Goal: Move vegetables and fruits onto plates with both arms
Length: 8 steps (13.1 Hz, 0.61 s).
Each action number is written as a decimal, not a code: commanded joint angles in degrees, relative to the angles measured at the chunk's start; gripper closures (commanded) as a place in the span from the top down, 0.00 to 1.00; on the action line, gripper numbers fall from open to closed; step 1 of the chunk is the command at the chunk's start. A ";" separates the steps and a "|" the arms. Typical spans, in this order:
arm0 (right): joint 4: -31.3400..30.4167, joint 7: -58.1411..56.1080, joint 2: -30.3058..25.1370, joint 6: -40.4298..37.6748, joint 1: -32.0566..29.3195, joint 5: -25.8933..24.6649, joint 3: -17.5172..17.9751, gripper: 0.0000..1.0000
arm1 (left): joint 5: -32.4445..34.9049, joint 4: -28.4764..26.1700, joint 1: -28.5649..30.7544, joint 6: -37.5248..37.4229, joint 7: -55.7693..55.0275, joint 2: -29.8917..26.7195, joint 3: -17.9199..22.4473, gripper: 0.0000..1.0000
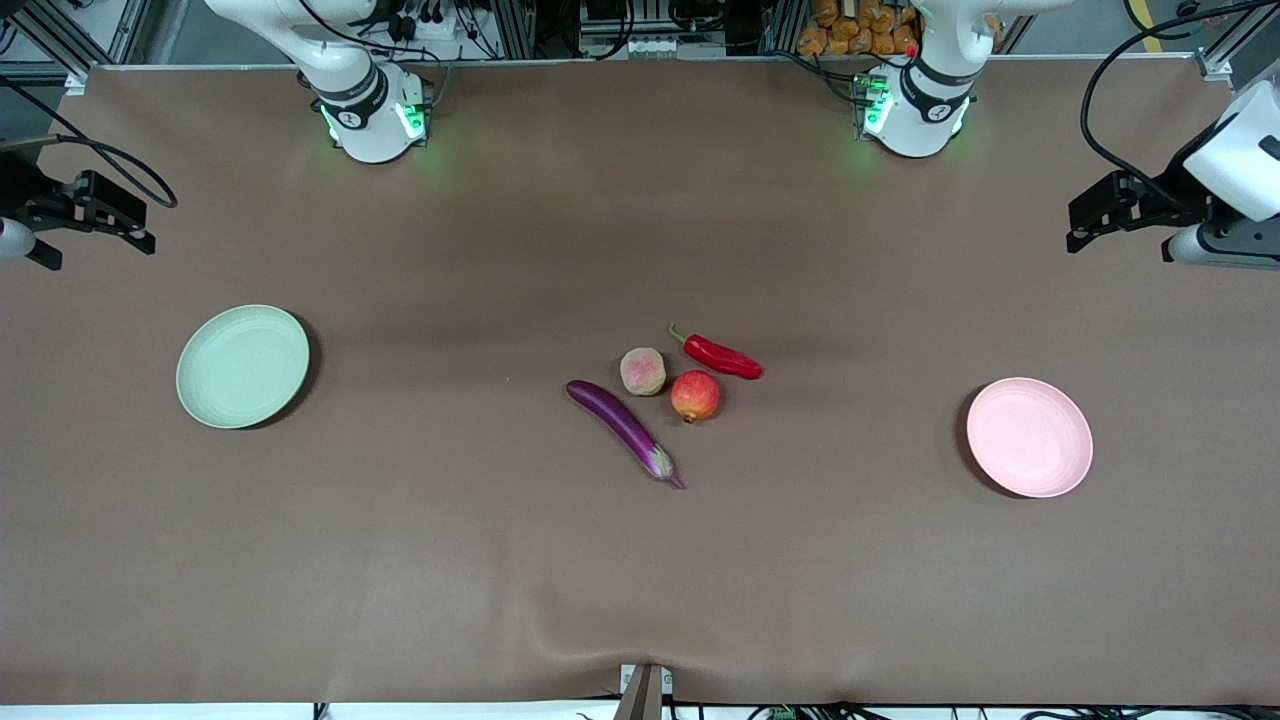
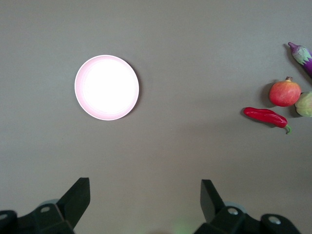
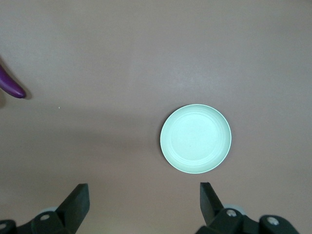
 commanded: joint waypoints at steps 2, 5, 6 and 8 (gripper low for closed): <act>-0.22 -0.33 -0.86 -0.07 -0.11 0.79 0.20 1.00 | 1.03 -0.06 0.02 -0.04 0.64 -0.66 -0.20 1.00; -0.22 -0.33 -0.86 -0.16 -0.11 0.79 0.20 1.00 | 1.03 -0.15 0.10 -0.04 0.73 -0.66 -0.11 1.00; -0.22 -0.33 -0.86 -0.07 -0.11 0.79 0.20 1.00 | 1.03 -0.06 0.10 -0.04 0.73 -0.66 -0.20 1.00; -0.22 -0.33 -0.86 -0.16 -0.19 0.79 0.20 1.00 | 1.03 0.03 0.02 -0.04 0.64 -0.66 -0.20 1.00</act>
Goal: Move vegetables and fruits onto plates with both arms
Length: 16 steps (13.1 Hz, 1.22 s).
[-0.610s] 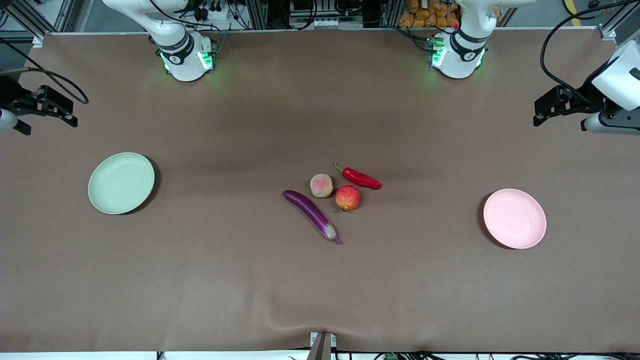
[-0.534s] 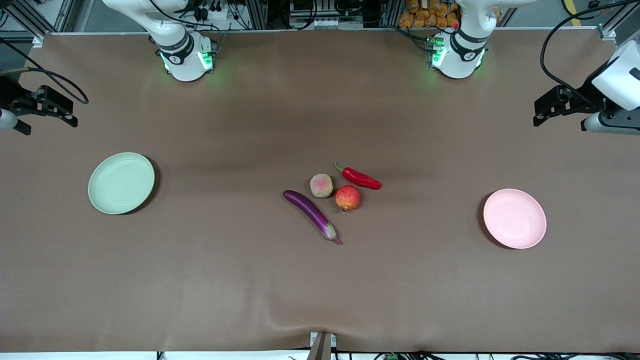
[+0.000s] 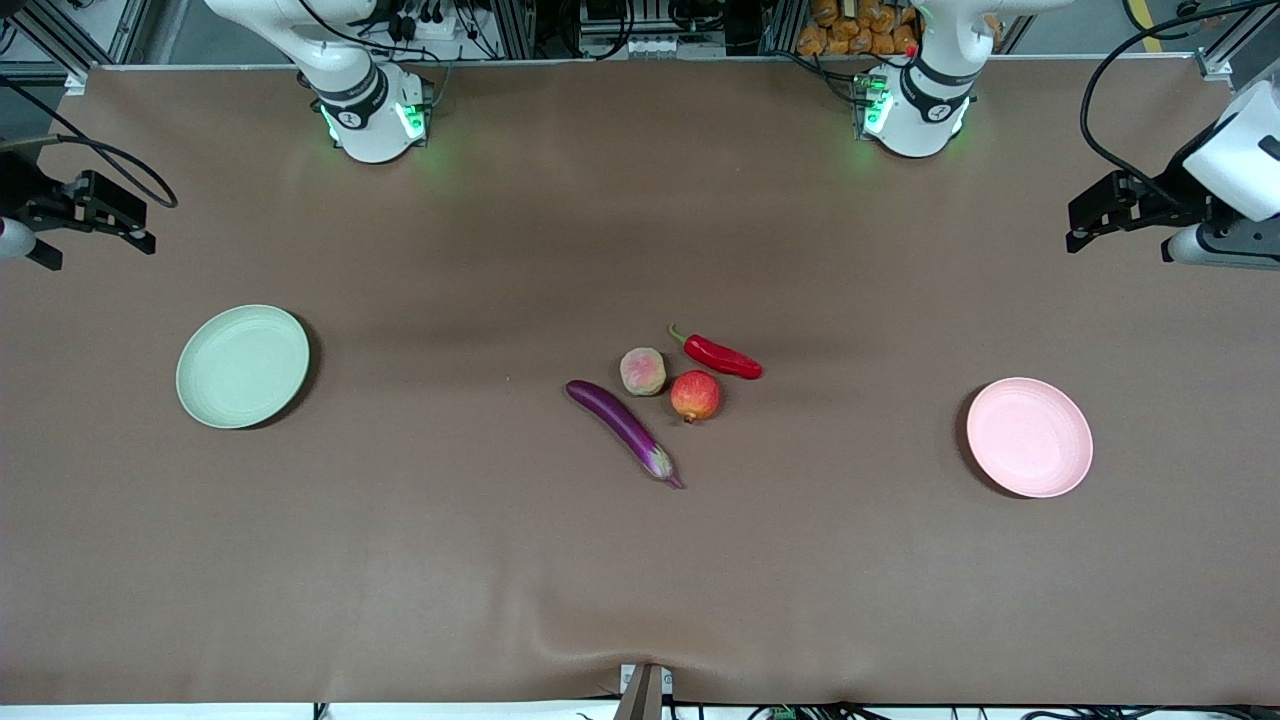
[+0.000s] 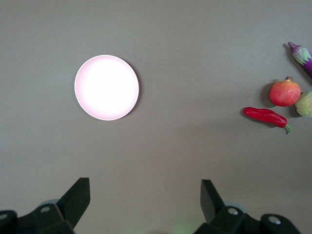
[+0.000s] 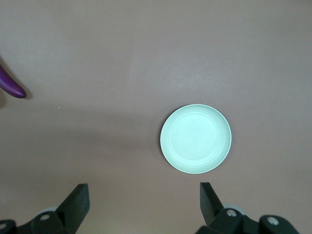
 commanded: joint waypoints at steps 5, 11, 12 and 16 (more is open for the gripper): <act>-0.22 -0.33 -0.86 -0.16 -0.20 0.79 0.17 1.00 | 1.03 -0.24 0.02 -0.13 0.73 -0.66 -0.25 1.00; -0.31 -0.42 -0.86 -0.16 -0.20 0.79 0.17 1.00 | 1.03 -0.15 0.02 -0.13 0.73 -0.57 -0.25 1.00; -0.31 -0.42 -0.86 -0.16 -0.28 0.79 0.17 1.00 | 1.03 -0.15 0.02 -0.04 0.73 -0.31 -0.25 1.00; -0.31 -0.42 -0.86 -0.16 -0.20 0.88 0.17 1.00 | 0.77 0.03 -1.03 4.86 -0.59 2.15 -0.34 1.00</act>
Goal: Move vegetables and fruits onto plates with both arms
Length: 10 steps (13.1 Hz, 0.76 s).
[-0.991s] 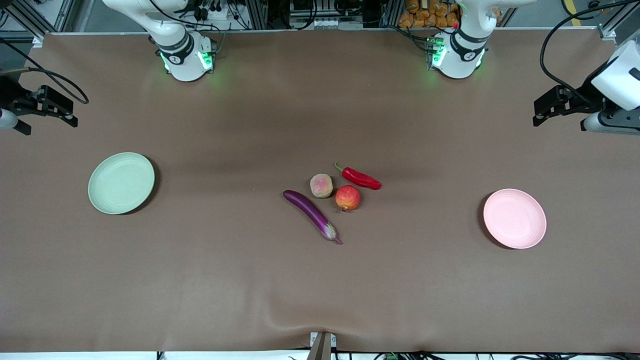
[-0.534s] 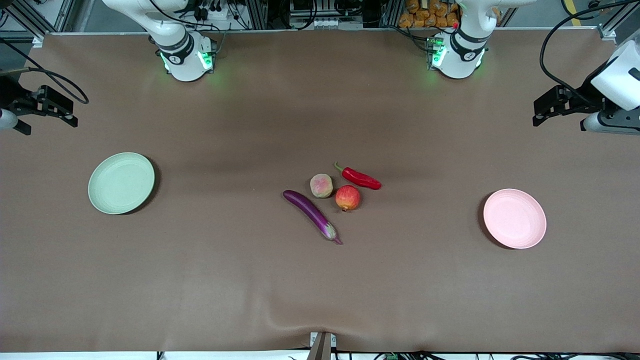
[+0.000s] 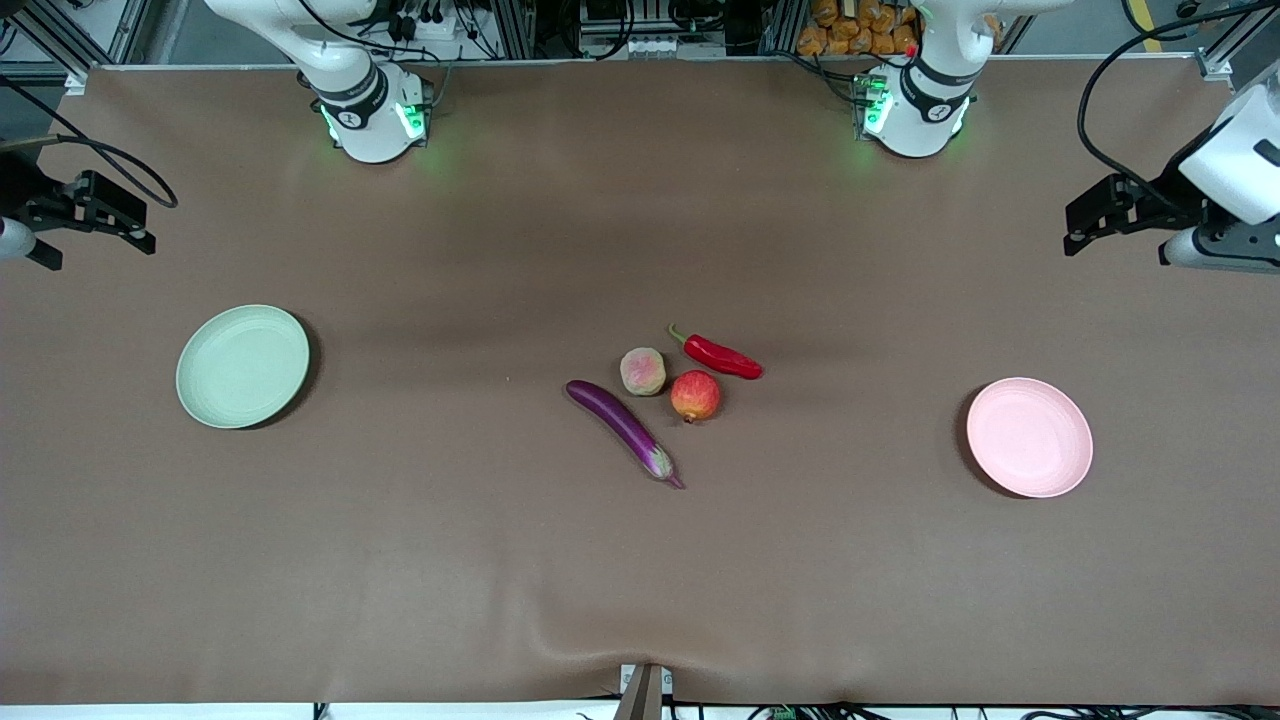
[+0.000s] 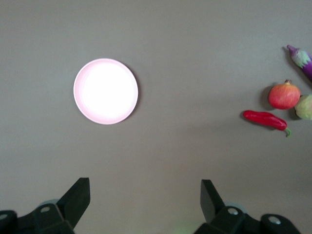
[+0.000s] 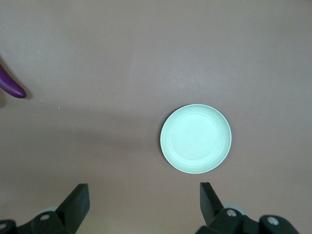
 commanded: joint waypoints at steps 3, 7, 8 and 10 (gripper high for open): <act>-0.30 -0.42 -0.86 -0.15 -0.20 0.88 0.17 1.00 | 0.24 0.37 -0.92 7.35 -3.10 3.96 -2.02 1.00; -0.30 -0.42 -0.86 -0.15 -0.20 0.88 0.17 1.00 | 1.03 0.54 -1.18 12.54 -17.06 7.65 -9.47 1.00; -0.30 -0.42 -0.86 -0.15 -0.28 0.88 0.17 1.00 | 1.90 1.50 -2.49 14.12 -19.27 8.70 -10.45 1.00; -0.30 -0.42 -0.86 -0.15 -0.28 0.88 0.17 1.00 | 3.22 2.56 -6.70 15.01 -22.17 10.72 -10.46 1.00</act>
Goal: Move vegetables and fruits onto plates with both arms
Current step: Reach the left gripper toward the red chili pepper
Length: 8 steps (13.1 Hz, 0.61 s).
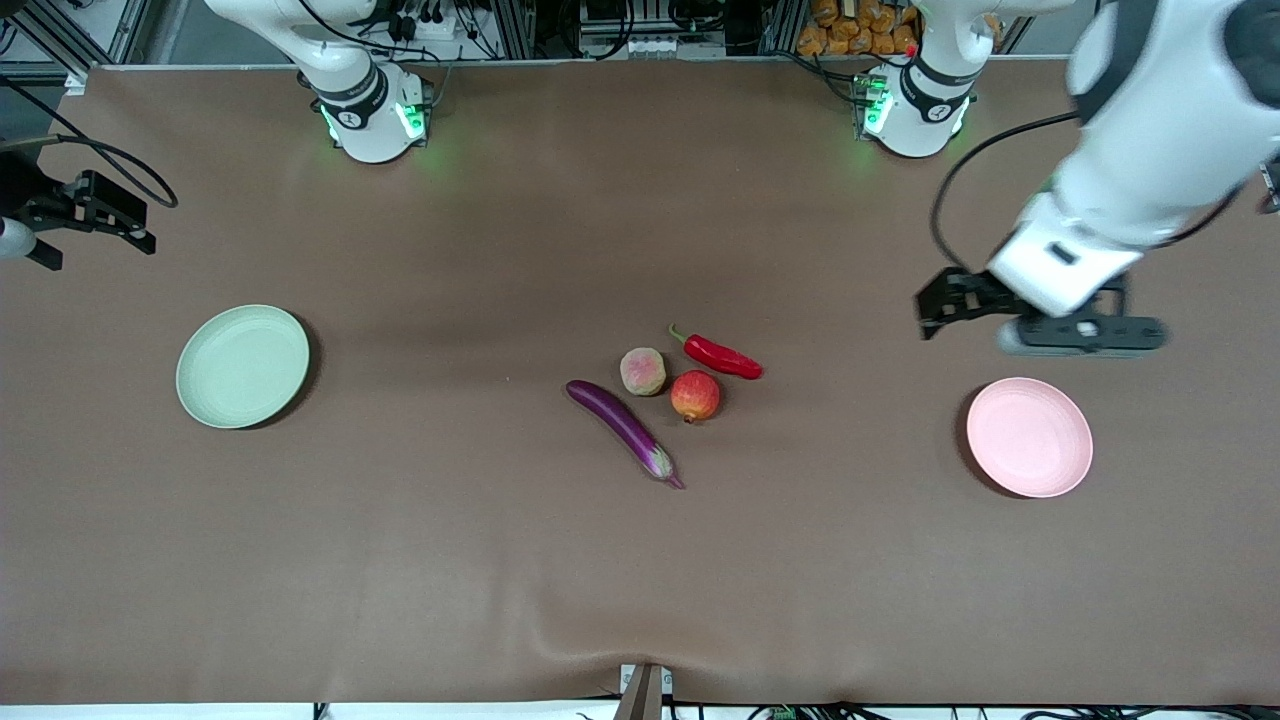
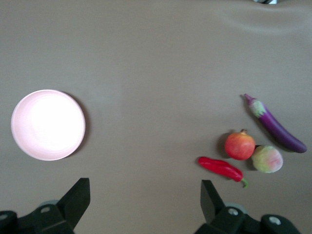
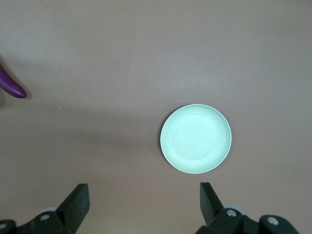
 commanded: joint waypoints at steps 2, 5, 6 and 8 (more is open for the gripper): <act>-0.30 -0.42 -0.86 -0.15 -0.28 0.88 0.16 1.00 | 4.82 3.55 -6.72 0.90 -8.52 3.24 -0.13 1.00; -0.30 -0.42 -0.86 -0.15 -0.29 0.88 0.16 1.00 | 10.28 3.55 -10.33 0.99 -9.51 4.91 -0.22 1.00; -0.30 -0.42 -0.86 -0.15 -0.29 0.88 0.16 1.00 | 10.46 3.55 -10.51 0.99 -9.77 5.17 -0.22 1.00; -0.30 -0.42 -0.86 -0.15 -0.29 0.88 0.16 1.00 | 9.85 3.55 -9.90 0.90 -11.52 5.18 -0.13 1.00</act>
